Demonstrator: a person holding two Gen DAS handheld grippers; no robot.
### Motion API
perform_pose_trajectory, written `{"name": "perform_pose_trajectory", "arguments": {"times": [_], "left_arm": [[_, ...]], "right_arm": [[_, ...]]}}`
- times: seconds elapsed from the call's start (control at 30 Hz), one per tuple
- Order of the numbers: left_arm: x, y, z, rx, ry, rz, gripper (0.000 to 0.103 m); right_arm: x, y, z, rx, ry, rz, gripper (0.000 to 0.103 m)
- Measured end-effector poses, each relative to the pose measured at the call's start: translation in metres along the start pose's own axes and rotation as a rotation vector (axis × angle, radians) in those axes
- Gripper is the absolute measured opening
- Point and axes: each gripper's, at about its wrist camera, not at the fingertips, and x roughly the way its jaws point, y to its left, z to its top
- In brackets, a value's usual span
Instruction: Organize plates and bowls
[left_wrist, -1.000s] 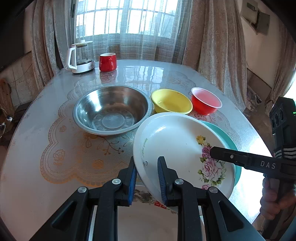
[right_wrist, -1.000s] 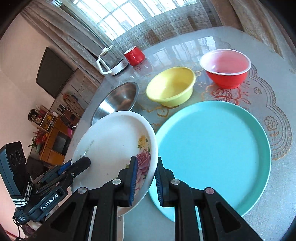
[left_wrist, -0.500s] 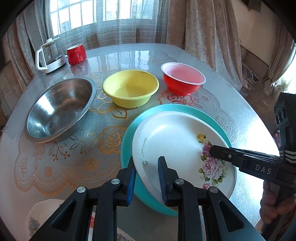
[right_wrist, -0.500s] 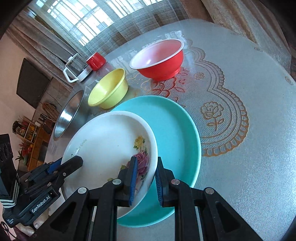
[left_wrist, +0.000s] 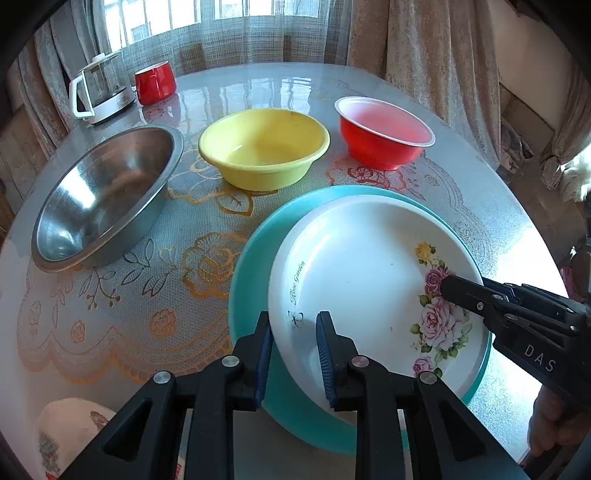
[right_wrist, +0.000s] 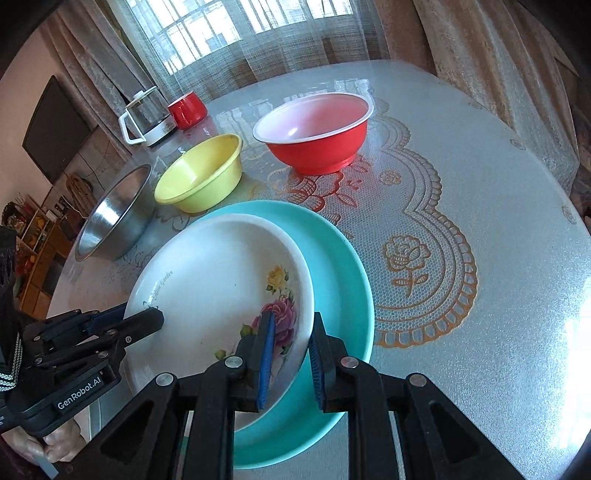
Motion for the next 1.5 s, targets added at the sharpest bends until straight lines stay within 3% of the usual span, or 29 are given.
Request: {"name": "perform_pose_trajectory", "arguments": {"times": [0.3, 0.53, 1.0, 1.5], "left_arm": [[-0.002, 0.0, -0.002, 0.004, -0.011, 0.012, 0.024], [-0.016, 0.0, -0.007, 0.008, -0.055, 0.029, 0.024], [-0.057, 0.014, -0.023, -0.03, -0.164, 0.051, 0.03], [-0.082, 0.032, -0.039, -0.07, -0.213, 0.063, 0.034]], "right_arm": [[0.0, -0.001, -0.001, 0.012, -0.011, -0.011, 0.017], [-0.009, 0.002, -0.003, 0.032, -0.046, -0.022, 0.03], [-0.038, 0.015, -0.007, 0.023, -0.157, -0.101, 0.039], [-0.057, 0.041, -0.013, -0.02, -0.211, -0.029, 0.041]]}}
